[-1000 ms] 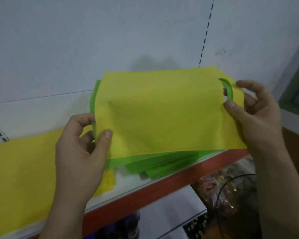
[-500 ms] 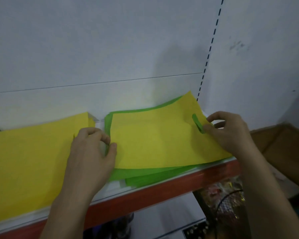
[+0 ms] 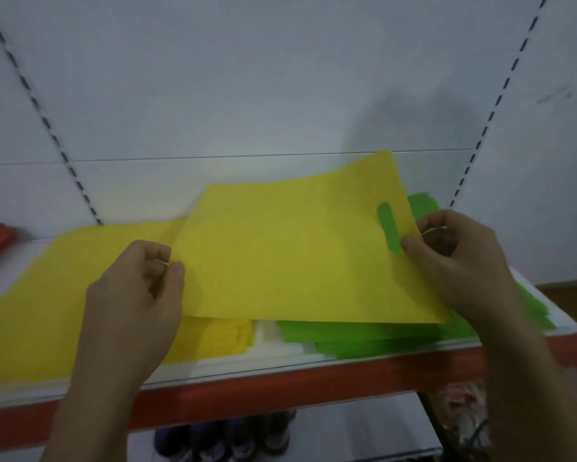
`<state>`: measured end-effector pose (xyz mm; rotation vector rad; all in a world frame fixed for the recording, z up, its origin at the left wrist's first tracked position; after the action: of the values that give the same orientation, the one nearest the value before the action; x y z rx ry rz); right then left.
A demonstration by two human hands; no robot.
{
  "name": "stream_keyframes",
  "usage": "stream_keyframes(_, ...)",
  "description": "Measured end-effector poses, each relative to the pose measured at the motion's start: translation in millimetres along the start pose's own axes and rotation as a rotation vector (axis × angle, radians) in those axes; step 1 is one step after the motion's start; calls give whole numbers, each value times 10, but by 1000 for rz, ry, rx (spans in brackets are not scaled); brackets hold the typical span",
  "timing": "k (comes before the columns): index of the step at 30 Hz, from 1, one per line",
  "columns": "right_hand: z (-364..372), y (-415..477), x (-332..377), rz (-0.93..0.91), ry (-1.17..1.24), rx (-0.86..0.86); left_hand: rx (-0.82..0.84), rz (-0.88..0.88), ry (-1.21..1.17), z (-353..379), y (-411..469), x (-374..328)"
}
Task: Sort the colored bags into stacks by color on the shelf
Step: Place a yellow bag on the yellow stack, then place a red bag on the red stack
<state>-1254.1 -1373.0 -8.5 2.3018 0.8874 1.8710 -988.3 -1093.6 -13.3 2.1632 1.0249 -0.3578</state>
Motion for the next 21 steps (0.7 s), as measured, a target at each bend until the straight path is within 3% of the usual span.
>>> stream_keyframes(5, 945, -149, 272, 13, 83, 194, -27, -101, 87, -442, 28, 819)
stream_keyframes(10, 1738, -299, 421, 42, 105, 265, -29, -148, 185, -848, 153, 1484)
stream_keyframes(17, 2063, -531, 550, 43, -271, 121, 49, -39, 226, -949, 170, 1890)
stream_keyframes(21, 2136, -807, 971, -96, -349, 38, 25, 69, 241, -1230, 120, 2109)
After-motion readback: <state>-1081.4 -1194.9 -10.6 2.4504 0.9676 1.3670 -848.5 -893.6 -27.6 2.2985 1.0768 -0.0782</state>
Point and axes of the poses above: each hand's wrist, its own y-axis towards the middle knuckle, its own z-axis out of the palm, x = y × z, the point moved 8 cm from there along y, towards the middle knuckle, and after that the axes turned 14 degrees about y, right-handed, at the moved point
